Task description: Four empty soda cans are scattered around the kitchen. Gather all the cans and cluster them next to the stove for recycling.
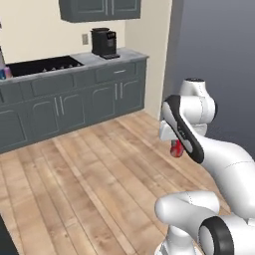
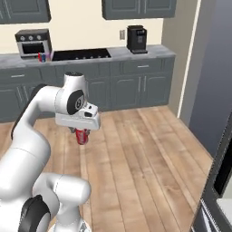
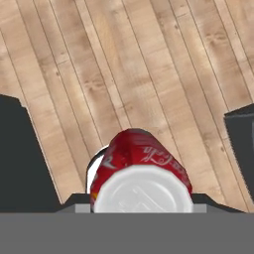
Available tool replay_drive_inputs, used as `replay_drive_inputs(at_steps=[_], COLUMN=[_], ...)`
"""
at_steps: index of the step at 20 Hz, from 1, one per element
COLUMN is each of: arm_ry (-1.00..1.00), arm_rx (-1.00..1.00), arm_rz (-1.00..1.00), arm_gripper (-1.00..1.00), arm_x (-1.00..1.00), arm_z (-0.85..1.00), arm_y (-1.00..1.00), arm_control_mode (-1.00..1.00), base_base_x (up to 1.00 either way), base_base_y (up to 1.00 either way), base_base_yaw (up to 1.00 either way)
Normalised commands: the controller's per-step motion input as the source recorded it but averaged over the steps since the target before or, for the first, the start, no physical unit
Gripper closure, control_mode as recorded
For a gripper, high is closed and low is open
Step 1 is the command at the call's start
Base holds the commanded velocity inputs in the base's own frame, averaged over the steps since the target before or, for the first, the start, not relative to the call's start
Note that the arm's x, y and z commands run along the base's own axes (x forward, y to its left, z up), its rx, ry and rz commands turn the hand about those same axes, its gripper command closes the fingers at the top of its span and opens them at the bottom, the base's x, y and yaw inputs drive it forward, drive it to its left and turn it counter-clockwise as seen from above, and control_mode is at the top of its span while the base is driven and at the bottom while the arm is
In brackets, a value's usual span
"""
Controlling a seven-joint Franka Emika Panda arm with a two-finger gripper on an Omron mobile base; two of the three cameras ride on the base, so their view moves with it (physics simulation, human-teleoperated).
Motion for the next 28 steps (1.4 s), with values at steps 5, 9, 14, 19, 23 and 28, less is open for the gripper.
replay_drive_inputs(at_steps=[5, 9, 14, 19, 23, 28], arm_ry=[0.0, 0.0, 0.0, 0.0, 0.0, 0.0], arm_rx=[0.0, 0.0, 0.0, 0.0, 0.0, 0.0], arm_rz=[0.0, 0.0, 0.0, 0.0, 0.0, 0.0], arm_gripper=[1.0, 1.0, 1.0, 1.0, 1.0, 1.0], arm_x=[0.0, 0.0, 0.0, 0.0, 0.0, 0.0], arm_z=[0.0, 0.0, 0.0, 0.0, 0.0, 0.0], arm_y=[0.0, 0.0, 0.0, 0.0, 0.0, 0.0], arm_control_mode=[1.0, 1.0, 1.0, 1.0, 1.0, 1.0], base_base_x=[0.92, 0.88, 0.88, 0.89, 0.85, 0.83], base_base_y=[0.11, 0.19, 0.19, 0.19, 0.21, 0.2], base_base_yaw=[0.17, 0.16, 0.16, 0.16, 0.17, 0.17])
